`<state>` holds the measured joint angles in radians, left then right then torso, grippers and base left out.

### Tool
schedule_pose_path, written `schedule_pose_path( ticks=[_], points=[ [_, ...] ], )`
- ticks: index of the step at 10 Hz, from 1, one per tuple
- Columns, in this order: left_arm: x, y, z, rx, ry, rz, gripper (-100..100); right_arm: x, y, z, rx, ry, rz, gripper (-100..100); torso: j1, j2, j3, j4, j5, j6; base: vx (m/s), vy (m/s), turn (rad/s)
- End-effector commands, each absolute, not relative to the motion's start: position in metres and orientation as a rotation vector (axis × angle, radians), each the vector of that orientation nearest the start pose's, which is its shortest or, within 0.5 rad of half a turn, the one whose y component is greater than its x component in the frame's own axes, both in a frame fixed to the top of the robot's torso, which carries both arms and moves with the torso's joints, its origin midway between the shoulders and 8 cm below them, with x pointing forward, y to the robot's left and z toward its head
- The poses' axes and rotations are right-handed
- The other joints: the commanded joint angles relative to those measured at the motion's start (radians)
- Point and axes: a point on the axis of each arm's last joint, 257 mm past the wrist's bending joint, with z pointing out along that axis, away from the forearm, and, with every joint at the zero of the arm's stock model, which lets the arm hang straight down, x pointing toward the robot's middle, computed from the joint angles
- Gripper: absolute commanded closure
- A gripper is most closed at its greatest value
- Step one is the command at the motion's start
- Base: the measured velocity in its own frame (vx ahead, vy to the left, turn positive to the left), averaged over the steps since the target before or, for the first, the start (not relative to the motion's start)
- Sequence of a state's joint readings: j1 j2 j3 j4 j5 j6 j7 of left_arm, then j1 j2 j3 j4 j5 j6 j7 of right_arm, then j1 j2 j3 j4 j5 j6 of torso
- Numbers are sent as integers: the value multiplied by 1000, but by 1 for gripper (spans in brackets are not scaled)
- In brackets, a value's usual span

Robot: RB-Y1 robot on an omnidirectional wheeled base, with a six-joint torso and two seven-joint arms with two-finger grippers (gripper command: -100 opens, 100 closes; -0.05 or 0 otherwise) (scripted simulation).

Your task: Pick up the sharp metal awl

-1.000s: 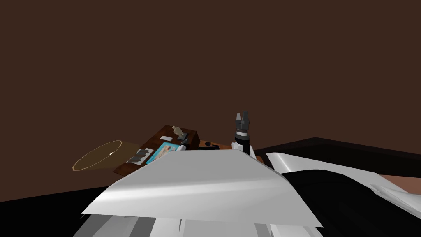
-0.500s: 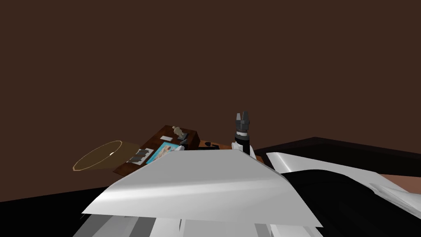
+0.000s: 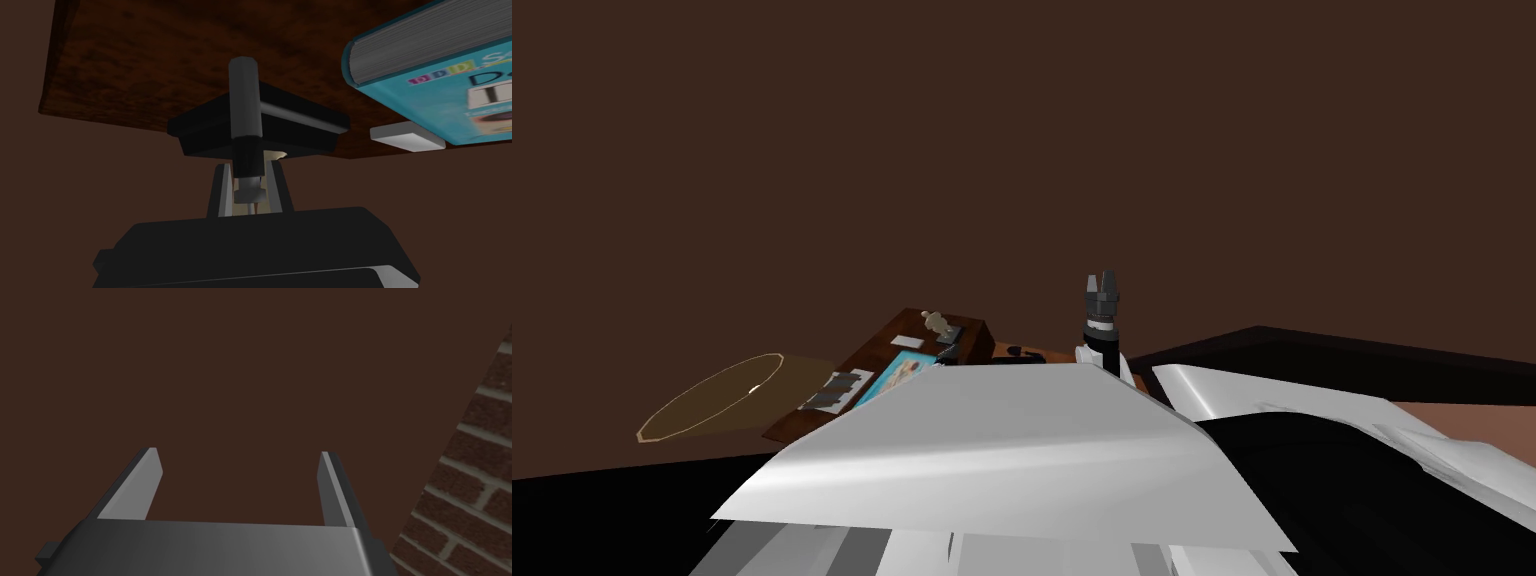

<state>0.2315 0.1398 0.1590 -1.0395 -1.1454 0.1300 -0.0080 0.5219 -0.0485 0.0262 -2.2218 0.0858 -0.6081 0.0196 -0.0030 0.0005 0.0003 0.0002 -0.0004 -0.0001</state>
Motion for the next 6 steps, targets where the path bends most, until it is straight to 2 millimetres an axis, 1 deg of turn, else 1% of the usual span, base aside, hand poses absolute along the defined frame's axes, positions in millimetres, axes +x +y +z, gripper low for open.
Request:
schedule_pose_path(
  ticks=[1,2,3,4,5,6],
  points=[
    [286,441,-554,-694,2203,249,100,338,-255,10,537,691,1265,0,0,0,0,0,0,0,31,-76,-64],
    [286,441,-554,-694,2203,249,100,338,-255,10,537,691,1265,0,-1,-1,0,0,0,0,23,-47,28],
    [266,462,-550,-718,2198,256,100,338,-255,10,537,691,1265,0,0,-1,-1,0,0,0,23,-83,-185],
    [257,473,-547,-726,2196,261,100,338,-255,10,537,691,1265,0,-2,-1,0,0,0,1,34,-119,-177],
    [257,473,-547,-726,2196,261,100,338,-255,10,537,691,1265,0,-4,-1,-1,0,-1,0,35,-87,-1],
    [247,483,-544,-735,2195,263,100,338,-255,10,537,691,1265,0,-3,-1,-1,0,-1,0,29,-70,-59]
  ],
)
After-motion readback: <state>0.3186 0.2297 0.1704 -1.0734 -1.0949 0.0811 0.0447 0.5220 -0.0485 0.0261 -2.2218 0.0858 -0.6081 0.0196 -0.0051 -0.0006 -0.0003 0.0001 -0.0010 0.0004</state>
